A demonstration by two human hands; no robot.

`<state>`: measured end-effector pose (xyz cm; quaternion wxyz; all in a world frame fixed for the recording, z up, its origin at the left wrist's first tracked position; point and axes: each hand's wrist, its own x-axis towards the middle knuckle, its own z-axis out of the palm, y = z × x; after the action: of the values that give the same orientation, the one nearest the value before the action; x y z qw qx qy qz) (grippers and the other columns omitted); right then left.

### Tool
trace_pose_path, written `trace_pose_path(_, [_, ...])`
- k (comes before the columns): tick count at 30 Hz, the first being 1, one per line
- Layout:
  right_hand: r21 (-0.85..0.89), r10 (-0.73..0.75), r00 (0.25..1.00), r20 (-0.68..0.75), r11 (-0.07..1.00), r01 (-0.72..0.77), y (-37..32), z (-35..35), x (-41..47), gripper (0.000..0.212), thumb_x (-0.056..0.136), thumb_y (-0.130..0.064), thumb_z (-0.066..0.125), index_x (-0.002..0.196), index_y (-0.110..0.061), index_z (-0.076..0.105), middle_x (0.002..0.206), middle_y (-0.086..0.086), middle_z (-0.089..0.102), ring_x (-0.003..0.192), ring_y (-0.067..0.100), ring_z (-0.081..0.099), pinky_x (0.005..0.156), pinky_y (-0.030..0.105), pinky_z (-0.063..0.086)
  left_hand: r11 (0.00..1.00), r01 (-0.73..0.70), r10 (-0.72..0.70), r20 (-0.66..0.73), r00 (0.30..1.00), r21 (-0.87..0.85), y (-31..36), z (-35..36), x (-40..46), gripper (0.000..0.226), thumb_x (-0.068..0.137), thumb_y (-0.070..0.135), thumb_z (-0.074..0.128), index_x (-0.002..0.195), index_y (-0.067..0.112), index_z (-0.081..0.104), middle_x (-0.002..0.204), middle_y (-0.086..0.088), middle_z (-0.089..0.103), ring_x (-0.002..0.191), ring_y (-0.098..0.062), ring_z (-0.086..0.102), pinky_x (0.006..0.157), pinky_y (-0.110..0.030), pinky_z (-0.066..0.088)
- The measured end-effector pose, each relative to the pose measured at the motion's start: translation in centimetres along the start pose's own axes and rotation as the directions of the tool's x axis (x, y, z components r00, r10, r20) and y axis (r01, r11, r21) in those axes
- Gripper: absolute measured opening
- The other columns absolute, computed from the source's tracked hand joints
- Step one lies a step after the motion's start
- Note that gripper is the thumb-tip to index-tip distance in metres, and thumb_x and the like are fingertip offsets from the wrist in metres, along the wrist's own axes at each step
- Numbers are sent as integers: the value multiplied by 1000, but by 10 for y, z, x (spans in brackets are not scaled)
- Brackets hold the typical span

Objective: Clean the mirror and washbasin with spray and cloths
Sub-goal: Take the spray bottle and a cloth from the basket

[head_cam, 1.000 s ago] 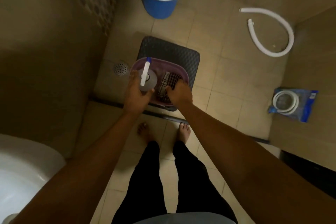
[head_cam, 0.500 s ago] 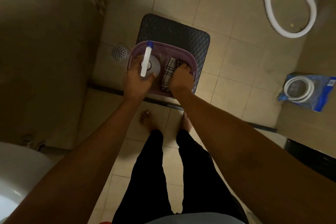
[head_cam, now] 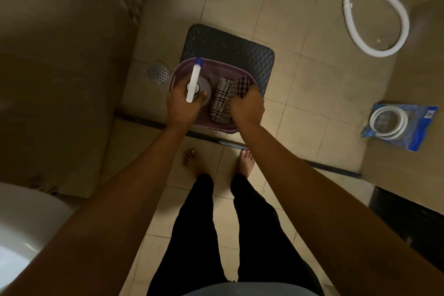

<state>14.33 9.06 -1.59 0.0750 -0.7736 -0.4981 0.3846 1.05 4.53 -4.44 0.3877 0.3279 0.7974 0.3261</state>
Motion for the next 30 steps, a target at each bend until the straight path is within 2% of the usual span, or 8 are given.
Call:
trace_pose_path(7, [161, 62, 997, 37, 985, -67, 7, -4, -1, 30, 96, -11, 44, 123, -8, 57, 114, 11, 65, 103, 27, 61, 91, 41, 52, 999, -15, 15, 15, 1000, -31, -1, 2, 9, 36, 82, 22, 75, 112, 8, 62, 94, 2, 58, 75, 0, 52, 67, -4, 39])
trace_pose_path(11, [282, 84, 994, 70, 954, -101, 11, -10, -4, 20, 95, -9, 42, 106, -9, 59, 93, 1, 61, 88, 18, 58, 84, 37, 52, 997, -34, 36, 33, 999, -73, -3, -1, 8, 35, 82, 26, 76, 109, 9, 64, 99, 3, 62, 85, -3, 58, 73, -6, 45])
trace_pose_path(13, [304, 85, 994, 74, 947, -104, 12, -14, -7, 21, 93, -8, 42, 105, -8, 60, 94, 5, 63, 88, 20, 59, 83, 39, 53, 995, -36, 40, 38, 998, -94, 1, -4, 6, 33, 81, 26, 77, 107, 13, 62, 100, 3, 62, 90, -5, 59, 77, -11, 48])
trace_pose_path(18, [380, 102, 988, 116, 915, -139, 2, -33, -20, 24, 89, -8, 44, 106, -10, 61, 100, 9, 65, 94, 25, 62, 89, 46, 55, 984, -75, 81, 27, 996, -159, 26, -17, -6, 38, 78, 25, 79, 108, 5, 65, 100, -2, 66, 91, -10, 63, 85, -28, 55])
trace_pose_path(21, [484, 107, 982, 158, 858, -171, -8, -51, -32, 28, 84, -3, 45, 105, -6, 64, 103, 15, 68, 96, 32, 65, 89, 52, 55, 978, -141, 142, -9, 990, -155, 49, -31, -19, 35, 78, 26, 80, 102, 7, 65, 94, 0, 66, 90, -15, 64, 83, -29, 56])
trace_pose_path(24, [630, 90, 972, 218, 747, -210, -23, -75, -45, 28, 80, 8, 43, 100, 3, 63, 99, 21, 66, 91, 36, 65, 83, 54, 57, 966, -225, 221, -42, 974, -131, 77, -48, -32, 24, 77, 28, 81, 84, 15, 62, 77, 4, 63, 76, -19, 64, 73, -36, 56])
trace_pose_path(27, [747, 40, 954, 296, 613, -257, -42, -101, -65, 35, 67, 4, 45, 98, 0, 61, 98, 21, 64, 88, 36, 63, 75, 45, 57, 950, -286, 278, -77, 957, -124, 110, -69, -45, 25, 76, 29, 81, 80, 12, 63, 79, -2, 67, 69, -12, 63, 70, -27, 54])
trace_pose_path(30, [805, -10, 948, 317, 532, -263, -58, -125, -80, 41, 59, -2, 45, 97, 0, 61, 104, 20, 66, 93, 37, 62, 87, 50, 53, 944, -298, 277, -149, 949, -141, 141, -87, -58, 24, 76, 21, 82, 77, 7, 62, 70, 1, 61, 62, -4, 56, 60, -7, 42])
